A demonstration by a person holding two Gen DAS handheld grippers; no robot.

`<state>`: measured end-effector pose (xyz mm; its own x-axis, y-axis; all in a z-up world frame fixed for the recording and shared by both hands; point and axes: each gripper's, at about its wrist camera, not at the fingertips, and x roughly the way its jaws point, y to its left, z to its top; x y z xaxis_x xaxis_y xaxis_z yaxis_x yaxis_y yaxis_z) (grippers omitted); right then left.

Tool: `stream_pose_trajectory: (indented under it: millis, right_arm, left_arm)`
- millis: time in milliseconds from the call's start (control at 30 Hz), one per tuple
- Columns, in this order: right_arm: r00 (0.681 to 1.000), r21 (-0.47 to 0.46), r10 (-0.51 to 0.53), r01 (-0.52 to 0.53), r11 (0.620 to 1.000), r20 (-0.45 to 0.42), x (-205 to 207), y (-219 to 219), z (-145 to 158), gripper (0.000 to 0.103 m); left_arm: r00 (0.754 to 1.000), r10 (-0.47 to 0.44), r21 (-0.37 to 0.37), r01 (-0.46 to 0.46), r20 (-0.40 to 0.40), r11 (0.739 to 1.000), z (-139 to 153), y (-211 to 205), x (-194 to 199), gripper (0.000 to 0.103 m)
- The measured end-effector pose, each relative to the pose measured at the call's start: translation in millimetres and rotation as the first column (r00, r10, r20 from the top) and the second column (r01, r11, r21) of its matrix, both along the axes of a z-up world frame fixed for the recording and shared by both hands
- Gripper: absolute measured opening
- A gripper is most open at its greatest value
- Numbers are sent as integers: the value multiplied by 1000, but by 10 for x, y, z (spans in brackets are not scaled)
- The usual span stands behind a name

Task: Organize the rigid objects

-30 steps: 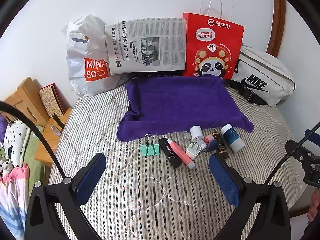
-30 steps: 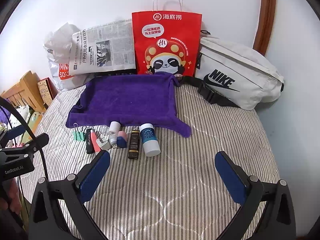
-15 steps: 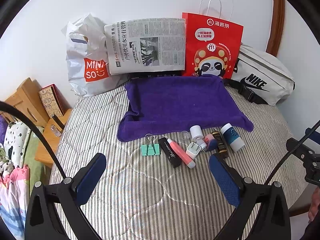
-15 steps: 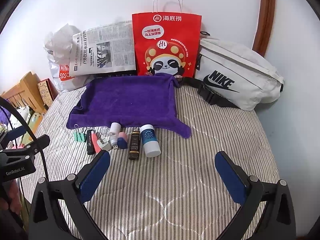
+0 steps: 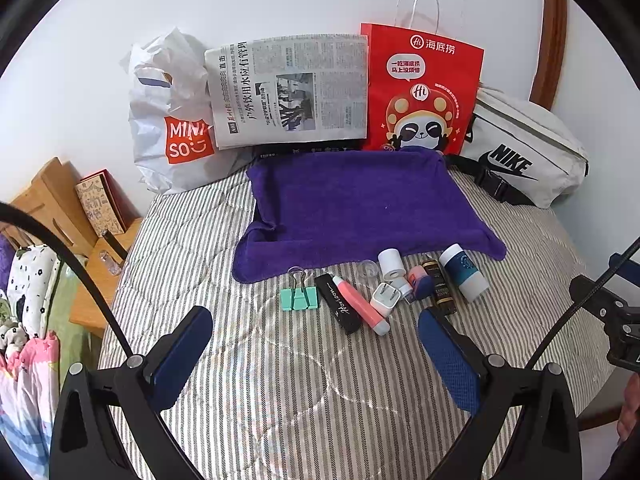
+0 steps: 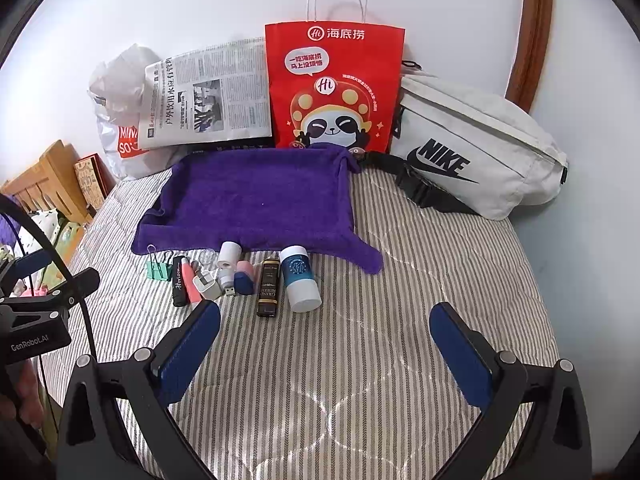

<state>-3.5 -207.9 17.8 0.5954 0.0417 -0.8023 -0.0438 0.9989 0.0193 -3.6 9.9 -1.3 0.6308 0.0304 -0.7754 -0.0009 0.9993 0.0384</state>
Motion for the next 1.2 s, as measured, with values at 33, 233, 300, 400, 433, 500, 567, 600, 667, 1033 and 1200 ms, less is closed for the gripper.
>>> stream_pose_trajectory:
  millis: [33,233,300,400,433,500,567,600,667,1033,1200]
  right_arm:
    - [1000,0,0,0,1000,0,1,3,1,103]
    - [1000,1,3,-3,1000,-2,25,7,-9,103]
    - [1000,-1,1,-1,1000,-7,52,1,-23,103]
    - [1000,4,-8,8,1000,-8,104,-47,-54,103]
    - [1000,6,-7,7,1000,-6,119,-66,-66,103]
    - [1000,6,-3,3,1000,-5,146,-90,-95,103]
    - [1000,0,-11,11,1000,-8,176,-121,-129,103]
    - [1000,1,-15,15,1000,-9,187,-137,-146,103]
    - [1000,13,-14,14,1000,-12,204,-164,-181,103]
    - [997,-6,17,-18,1000,-77,294,-123,-488,103]
    - [994,-25,9,-12,1000,-108,330,-152,-623,103]
  left_arm:
    - [1000,1,-1,-1,0,1000,0,-7,0,103]
    - [1000,-5,-9,5,0,1000,-1,-7,15,103]
    - [1000,-5,-11,5,-3,1000,-7,-8,40,103]
    - [1000,-9,-8,9,-8,1000,-46,-13,83,103]
    - [1000,-11,-2,11,-9,1000,-67,-15,103,103]
    - [1000,-11,7,12,-10,1000,-111,-9,133,103]
    - [1000,-12,9,12,-17,1000,-170,12,173,103]
    - [1000,-12,8,12,-21,1000,-204,29,195,103]
    - [999,-15,1,15,-33,1000,-287,72,243,103]
    - [990,18,-13,-20,-138,1000,-956,361,577,103]
    - [985,24,-17,-27,-172,1000,-1232,431,712,103]
